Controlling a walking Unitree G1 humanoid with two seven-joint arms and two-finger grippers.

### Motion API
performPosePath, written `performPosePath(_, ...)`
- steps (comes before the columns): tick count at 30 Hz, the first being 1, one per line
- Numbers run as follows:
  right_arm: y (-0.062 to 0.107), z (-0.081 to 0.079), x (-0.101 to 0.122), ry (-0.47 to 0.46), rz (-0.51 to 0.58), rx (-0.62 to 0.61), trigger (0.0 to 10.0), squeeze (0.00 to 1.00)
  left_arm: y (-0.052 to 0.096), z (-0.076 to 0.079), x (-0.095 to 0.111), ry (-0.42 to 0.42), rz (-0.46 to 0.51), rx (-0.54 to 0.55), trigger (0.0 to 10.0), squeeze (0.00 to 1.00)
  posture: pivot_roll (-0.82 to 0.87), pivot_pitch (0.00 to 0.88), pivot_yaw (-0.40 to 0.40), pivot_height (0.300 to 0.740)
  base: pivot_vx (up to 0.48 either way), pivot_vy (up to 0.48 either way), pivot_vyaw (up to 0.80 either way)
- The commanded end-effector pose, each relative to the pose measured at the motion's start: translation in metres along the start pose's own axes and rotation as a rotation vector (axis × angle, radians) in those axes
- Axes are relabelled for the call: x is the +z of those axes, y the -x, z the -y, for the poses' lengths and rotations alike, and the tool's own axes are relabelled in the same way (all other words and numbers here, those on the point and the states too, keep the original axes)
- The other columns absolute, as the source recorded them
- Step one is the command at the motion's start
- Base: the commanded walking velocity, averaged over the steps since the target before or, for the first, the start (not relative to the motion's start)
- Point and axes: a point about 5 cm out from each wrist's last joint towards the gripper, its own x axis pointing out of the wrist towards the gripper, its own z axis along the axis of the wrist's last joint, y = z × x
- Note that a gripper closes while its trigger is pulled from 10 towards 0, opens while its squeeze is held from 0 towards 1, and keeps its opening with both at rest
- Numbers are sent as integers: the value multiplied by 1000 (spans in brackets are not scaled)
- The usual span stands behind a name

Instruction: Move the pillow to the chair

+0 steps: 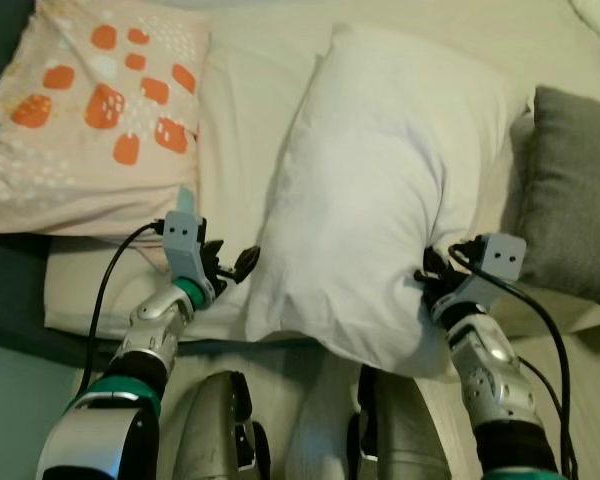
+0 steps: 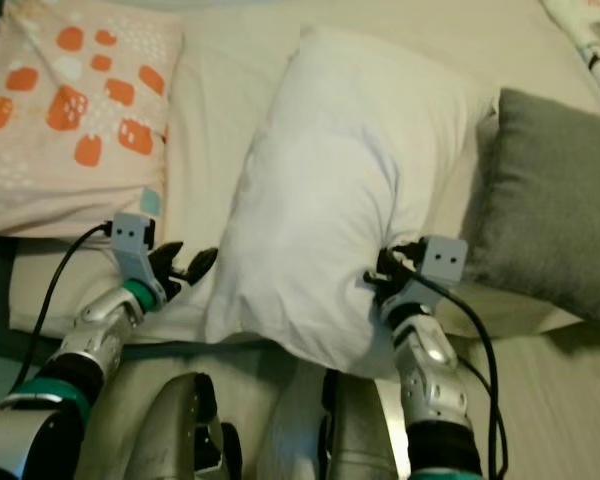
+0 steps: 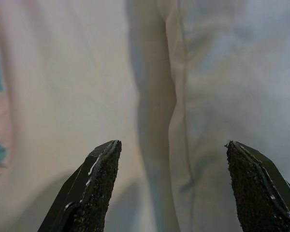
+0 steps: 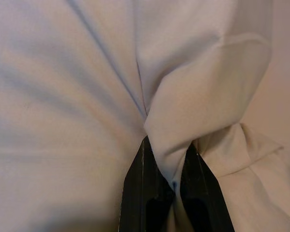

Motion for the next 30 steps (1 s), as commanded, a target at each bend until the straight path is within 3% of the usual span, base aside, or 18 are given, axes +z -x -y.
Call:
performPosePath(1, 7, -2, -22, -9, -88, 3, 10000, 0, 4, -3, -7, 6, -21, 19, 10000, 0, -13, 241, 161, 562, 0, 0, 0)
performPosePath(11, 5, -5, -17, 2, -71, 16, 10000, 0, 4, -8, 0, 43, 25, 49, 10000, 0, -17, 228, 154, 562, 0, 0, 0)
performPosePath(14, 4, -7, -15, 8, -69, 30, 10000, 0, 2, -5, 2, 87, 40, 11, 10000, 0, -25, 232, 148, 562, 0, 0, 0)
performPosePath(15, 3, -7, -14, 9, -68, 34, 10000, 0, 1, -3, 3, 102, 43, -11, 10000, 1000, -28, 234, 146, 562, 0, 0, 0)
performPosePath(20, 2, -10, -10, 26, -66, 54, 10000, 0, -4, 8, 1, 199, 6, -133, 10000, 1000, -81, 266, 147, 562, 0, 0, 0)
performPosePath(28, 4, -11, 3, 34, -41, 65, 10000, 0, -10, 25, -14, 149, -103, -159, 10000, 1000, -141, 303, 161, 562, 0, 0, 0)
performPosePath(30, 7, -13, 7, 35, -31, 69, 10000, 0, -17, 32, -5, 201, -73, -168, 10000, 1000, -180, 323, 176, 562, 0, 0, 0)
